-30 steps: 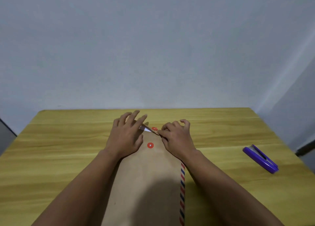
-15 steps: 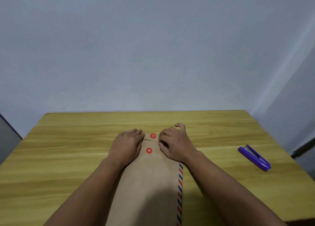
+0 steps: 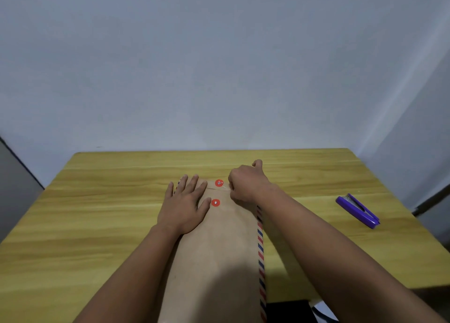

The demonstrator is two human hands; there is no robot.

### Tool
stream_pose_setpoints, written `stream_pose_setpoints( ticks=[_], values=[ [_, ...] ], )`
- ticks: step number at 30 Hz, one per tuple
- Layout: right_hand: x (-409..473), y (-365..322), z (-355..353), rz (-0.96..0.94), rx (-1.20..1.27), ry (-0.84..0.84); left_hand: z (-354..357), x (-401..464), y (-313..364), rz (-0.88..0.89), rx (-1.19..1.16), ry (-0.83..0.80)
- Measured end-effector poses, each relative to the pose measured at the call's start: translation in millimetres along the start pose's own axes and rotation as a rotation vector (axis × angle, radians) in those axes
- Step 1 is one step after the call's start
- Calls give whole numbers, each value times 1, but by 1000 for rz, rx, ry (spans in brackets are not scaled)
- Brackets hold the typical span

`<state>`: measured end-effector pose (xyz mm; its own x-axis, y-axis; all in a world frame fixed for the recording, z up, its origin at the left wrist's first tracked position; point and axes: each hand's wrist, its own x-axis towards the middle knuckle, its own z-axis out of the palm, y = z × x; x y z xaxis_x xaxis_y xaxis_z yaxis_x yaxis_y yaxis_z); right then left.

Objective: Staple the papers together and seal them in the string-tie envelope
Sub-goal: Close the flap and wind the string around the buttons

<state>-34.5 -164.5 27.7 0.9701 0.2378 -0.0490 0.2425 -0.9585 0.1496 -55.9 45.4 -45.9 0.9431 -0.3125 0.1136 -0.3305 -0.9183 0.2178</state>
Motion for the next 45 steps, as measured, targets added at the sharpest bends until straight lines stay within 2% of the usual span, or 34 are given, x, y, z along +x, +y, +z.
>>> stream_pose_setpoints(
  ticks=[5, 11, 19, 21, 24, 27, 33, 38, 42, 45],
  values=[
    [0, -8, -4, -84, -91, -33, 0, -8, 8, -58, 6, 9],
    [-9, -5, -1, -107, 375, 179, 2, -17, 13, -140, 5, 80],
    [-7, -1, -7, -5, 716, 202, 1, -20, 14, -159, -14, 175],
    [-5, 2, -5, -9, 632, 234, 0, -20, 14, -159, -7, 187],
    [-5, 4, -1, -57, 360, 111, 2, -19, 14, -156, -1, 208],
    [-1, 1, 7, -90, 177, 90, 3, -19, 13, -154, -1, 217],
    [0, -4, 25, -118, 202, 281, 1, -19, 15, -162, -5, 235],
    [-3, -11, 40, -186, 276, 351, 2, -18, 16, -163, -7, 198],
    [1, -15, 37, -114, 263, 292, 3, -18, 14, -170, -10, 199],
    [6, -17, 35, -76, 153, 249, 4, -18, 13, -173, -27, 200]
  ],
)
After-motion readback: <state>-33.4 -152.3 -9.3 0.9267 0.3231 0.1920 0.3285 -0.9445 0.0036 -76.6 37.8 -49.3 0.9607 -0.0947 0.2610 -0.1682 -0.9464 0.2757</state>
